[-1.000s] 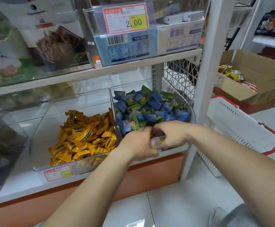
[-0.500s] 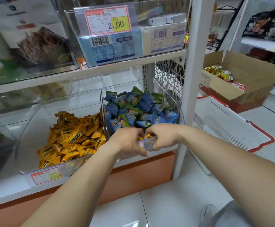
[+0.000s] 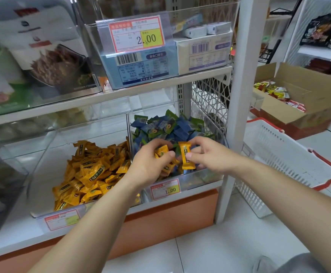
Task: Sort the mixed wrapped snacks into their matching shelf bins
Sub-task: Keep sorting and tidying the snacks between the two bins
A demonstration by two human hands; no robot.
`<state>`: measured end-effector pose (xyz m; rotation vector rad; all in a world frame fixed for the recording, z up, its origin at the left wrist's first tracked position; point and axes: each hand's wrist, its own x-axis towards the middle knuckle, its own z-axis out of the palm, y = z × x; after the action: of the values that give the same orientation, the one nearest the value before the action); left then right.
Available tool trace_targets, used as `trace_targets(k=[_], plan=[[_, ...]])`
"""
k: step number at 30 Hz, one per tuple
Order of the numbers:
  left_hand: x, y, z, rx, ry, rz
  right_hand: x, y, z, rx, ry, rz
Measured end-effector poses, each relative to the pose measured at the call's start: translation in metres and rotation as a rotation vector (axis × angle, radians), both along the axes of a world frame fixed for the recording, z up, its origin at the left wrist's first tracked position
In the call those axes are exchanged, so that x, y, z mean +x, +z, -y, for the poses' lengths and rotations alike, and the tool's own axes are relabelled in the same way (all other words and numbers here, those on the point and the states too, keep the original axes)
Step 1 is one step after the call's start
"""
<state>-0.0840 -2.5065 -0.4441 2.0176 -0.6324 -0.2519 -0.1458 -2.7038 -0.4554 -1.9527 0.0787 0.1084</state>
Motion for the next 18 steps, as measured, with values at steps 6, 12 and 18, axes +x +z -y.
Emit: trace_targets(k=[6,12,18], plan=[[-0.01,0.016,-0.003,-0.314,0.088,-0.448,-0.006,0.017,-0.015,0.183,-0.124,0.181],[-0.013,0.028,-0.022,-0.452,-0.076,-0.612,-0.007,0.028,-0.043,0.256,-0.179,0.299],[-0.006,0.034,-0.05,-0.472,0.164,-0.372,0.001,0.031,-0.068,0.314,-0.15,0.324]])
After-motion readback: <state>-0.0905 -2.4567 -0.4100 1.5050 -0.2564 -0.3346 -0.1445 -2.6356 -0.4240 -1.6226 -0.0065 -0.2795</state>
